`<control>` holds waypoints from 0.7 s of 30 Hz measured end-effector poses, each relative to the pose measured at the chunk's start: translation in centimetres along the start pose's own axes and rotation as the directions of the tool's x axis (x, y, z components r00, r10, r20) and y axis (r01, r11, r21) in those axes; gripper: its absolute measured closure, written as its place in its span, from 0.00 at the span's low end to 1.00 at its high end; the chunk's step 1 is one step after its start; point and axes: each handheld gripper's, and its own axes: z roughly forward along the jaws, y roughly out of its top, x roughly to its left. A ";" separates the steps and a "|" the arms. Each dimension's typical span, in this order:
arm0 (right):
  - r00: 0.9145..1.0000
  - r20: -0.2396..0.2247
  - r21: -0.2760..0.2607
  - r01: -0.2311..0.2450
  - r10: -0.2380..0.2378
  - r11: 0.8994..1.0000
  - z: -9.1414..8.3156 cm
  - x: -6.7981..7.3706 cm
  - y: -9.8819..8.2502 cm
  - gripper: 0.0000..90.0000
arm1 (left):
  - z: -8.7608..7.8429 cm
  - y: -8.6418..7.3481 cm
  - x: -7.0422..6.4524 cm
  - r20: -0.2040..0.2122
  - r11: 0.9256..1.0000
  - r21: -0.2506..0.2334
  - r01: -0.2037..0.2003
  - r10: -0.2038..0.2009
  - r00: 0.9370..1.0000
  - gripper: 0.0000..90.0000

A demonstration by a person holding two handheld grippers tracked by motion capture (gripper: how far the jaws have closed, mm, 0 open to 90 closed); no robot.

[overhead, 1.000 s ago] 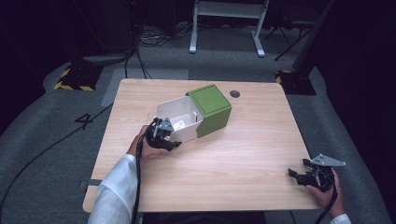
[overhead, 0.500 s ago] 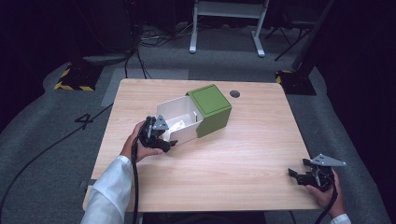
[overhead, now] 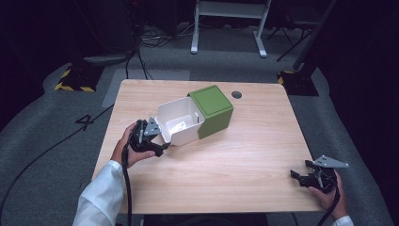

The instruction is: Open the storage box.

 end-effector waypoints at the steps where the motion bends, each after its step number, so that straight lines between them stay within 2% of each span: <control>1: 1.000 0.000 0.000 0.000 0.000 1.000 0.0 0.0 0.0 0.17 | -0.3 -0.2 -0.1 -0.007 1.000 0.000 -0.005 0.005 1.000 0.20; 8: 1.000 -0.003 0.000 -0.001 0.001 1.000 0.0 0.0 0.0 0.17 | -1.5 -2.2 -0.5 -0.033 1.000 0.016 0.016 -0.016 0.999 0.20; 13: 1.000 -0.002 0.000 -0.001 0.001 1.000 0.0 0.0 0.0 0.17 | -2.0 -3.2 -1.0 -0.047 0.999 0.035 0.012 -0.010 0.999 0.20; 18: 1.000 -0.002 0.000 -0.001 0.001 1.000 0.0 0.0 0.0 0.17 | -2.3 -4.5 -1.5 -0.056 0.998 0.051 0.024 -0.021 0.998 0.20; 20: 1.000 -0.003 0.000 -0.001 0.001 1.000 0.0 0.0 0.0 0.17 | -2.3 -5.7 -1.8 -0.054 0.997 0.050 0.054 -0.051 0.997 0.20; 21: 1.000 -0.003 0.000 -0.001 0.001 1.000 0.0 0.0 0.0 0.17 | -2.3 -5.7 -1.8 -0.054 0.997 0.050 0.054 -0.051 0.997 0.20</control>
